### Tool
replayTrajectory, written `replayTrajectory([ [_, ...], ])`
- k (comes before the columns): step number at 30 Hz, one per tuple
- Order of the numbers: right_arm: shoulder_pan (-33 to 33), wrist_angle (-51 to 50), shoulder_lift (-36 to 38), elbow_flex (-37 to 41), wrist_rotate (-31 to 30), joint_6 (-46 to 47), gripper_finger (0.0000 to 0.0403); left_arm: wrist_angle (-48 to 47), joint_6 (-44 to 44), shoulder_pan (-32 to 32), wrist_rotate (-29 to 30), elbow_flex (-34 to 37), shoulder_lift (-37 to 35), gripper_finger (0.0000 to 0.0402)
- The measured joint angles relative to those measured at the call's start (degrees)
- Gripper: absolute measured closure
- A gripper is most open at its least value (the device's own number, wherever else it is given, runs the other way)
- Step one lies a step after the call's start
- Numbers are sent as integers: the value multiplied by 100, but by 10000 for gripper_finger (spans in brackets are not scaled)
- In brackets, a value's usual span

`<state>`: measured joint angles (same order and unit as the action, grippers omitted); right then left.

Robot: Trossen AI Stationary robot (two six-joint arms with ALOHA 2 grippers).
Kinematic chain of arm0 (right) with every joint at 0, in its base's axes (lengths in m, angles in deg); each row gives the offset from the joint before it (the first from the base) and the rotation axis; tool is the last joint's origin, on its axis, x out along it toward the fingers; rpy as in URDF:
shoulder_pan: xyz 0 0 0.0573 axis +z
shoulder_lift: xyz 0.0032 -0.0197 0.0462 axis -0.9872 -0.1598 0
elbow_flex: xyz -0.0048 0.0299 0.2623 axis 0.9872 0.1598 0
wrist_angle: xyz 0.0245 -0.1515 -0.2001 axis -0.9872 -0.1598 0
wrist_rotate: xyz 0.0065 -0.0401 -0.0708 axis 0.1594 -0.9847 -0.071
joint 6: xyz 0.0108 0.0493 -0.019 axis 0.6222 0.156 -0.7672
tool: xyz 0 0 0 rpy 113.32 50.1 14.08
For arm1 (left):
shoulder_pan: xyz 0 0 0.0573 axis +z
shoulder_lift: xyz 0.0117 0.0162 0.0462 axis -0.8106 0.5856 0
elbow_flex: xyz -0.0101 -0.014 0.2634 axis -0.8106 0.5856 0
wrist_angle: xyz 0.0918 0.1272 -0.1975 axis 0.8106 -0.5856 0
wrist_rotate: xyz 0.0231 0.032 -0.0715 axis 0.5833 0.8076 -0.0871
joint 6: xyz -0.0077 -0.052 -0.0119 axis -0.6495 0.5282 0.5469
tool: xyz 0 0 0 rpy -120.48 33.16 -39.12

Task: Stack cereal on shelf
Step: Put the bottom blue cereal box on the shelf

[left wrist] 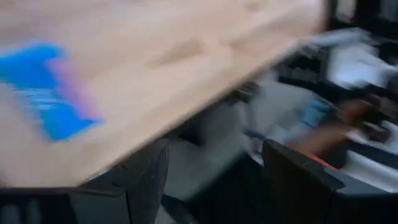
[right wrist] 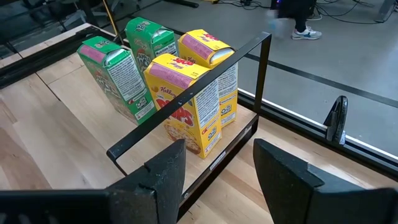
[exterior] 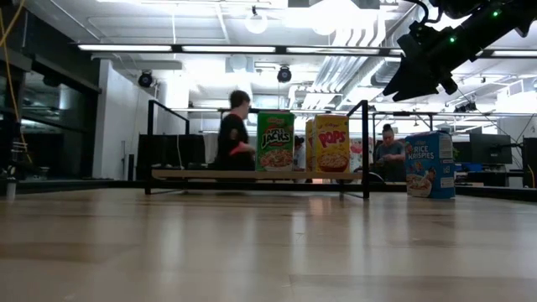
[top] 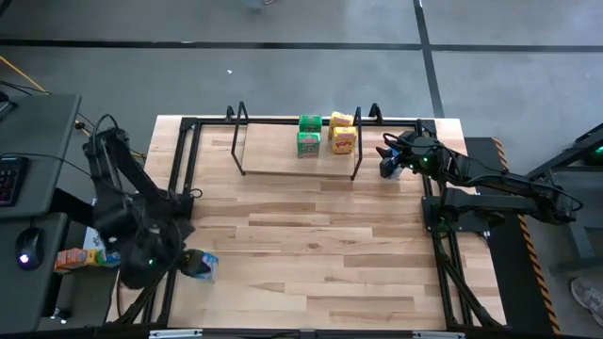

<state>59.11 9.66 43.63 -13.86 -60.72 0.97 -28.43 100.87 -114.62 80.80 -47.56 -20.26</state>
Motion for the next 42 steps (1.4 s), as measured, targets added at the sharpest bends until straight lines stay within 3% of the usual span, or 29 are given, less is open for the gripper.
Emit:
replayTrajectory([
  [3,0,0,1,0,4,1,221,-1701,351,-63,-184,-923,693,154],
  [7,0,-1,0,0,6,0,221,-2491,360,41,-1127,-1418,1516,154],
  [14,0,-1,0,-2,11,15,221,-2544,327,172,-1376,-1397,2309,154],
  [20,0,-1,0,-2,29,17,221,-2682,60,359,-1416,-1399,2524,154],
  [27,0,-74,-2,-2,44,17,221,-2720,524,393,-1630,-1399,2729,154],
  [36,0,-180,-2,-2,20,4,221,-3087,1109,105,-1578,-1399,2788,154],
  [42,0,-178,-2,-2,17,17,221,-3178,1002,233,-1157,-1256,2773,154],
])
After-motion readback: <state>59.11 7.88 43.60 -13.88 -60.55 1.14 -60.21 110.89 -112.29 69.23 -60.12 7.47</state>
